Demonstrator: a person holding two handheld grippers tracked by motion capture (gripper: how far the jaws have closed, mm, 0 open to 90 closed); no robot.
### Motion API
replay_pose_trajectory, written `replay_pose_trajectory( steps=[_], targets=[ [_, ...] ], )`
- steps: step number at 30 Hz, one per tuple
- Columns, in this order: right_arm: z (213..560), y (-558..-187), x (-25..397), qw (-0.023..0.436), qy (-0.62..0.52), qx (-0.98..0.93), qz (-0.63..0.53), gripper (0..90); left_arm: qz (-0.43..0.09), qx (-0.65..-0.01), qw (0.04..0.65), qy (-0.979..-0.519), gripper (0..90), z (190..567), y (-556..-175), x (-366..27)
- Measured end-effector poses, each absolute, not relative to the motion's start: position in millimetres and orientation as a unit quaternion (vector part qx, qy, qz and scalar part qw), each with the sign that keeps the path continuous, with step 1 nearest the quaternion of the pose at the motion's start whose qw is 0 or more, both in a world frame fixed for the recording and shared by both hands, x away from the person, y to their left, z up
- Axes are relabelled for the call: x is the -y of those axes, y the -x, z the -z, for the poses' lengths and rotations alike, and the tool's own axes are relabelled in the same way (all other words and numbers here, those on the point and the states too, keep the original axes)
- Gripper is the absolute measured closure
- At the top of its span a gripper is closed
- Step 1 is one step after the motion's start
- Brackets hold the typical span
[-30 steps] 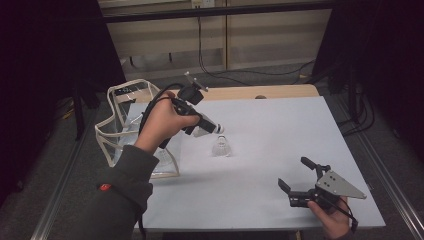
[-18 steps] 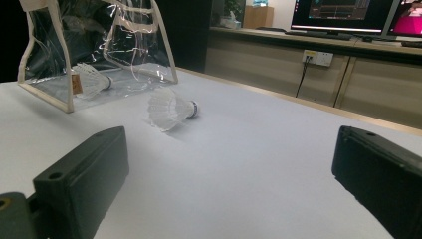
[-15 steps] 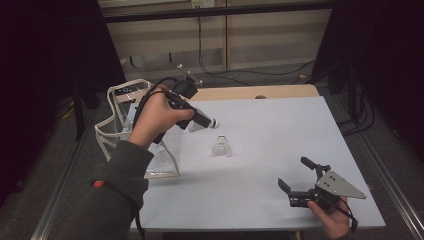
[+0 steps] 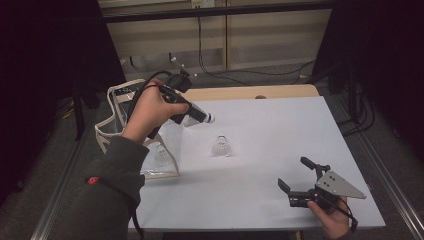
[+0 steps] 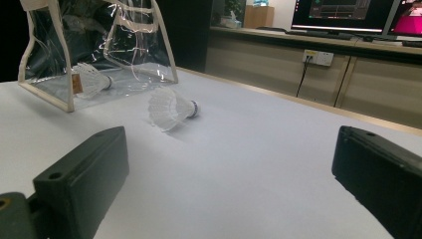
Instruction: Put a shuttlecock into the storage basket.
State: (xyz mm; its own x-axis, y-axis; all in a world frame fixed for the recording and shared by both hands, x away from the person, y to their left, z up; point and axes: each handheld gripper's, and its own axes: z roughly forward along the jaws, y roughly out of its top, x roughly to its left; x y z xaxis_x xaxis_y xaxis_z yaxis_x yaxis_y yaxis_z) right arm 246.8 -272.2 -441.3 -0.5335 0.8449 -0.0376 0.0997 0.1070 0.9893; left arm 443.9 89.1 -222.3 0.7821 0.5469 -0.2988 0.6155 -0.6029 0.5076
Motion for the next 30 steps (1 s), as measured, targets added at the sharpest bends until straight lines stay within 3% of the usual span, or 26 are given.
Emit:
replay_pose_trajectory(
  steps=[30],
  targets=[
    [440.5,-246.1,272.8,0.329,-0.355,-0.666,-0.568,1.6,0.031,-0.344,0.303,-0.888,89.5,207.8,-447.6,-111.9]
  ],
)
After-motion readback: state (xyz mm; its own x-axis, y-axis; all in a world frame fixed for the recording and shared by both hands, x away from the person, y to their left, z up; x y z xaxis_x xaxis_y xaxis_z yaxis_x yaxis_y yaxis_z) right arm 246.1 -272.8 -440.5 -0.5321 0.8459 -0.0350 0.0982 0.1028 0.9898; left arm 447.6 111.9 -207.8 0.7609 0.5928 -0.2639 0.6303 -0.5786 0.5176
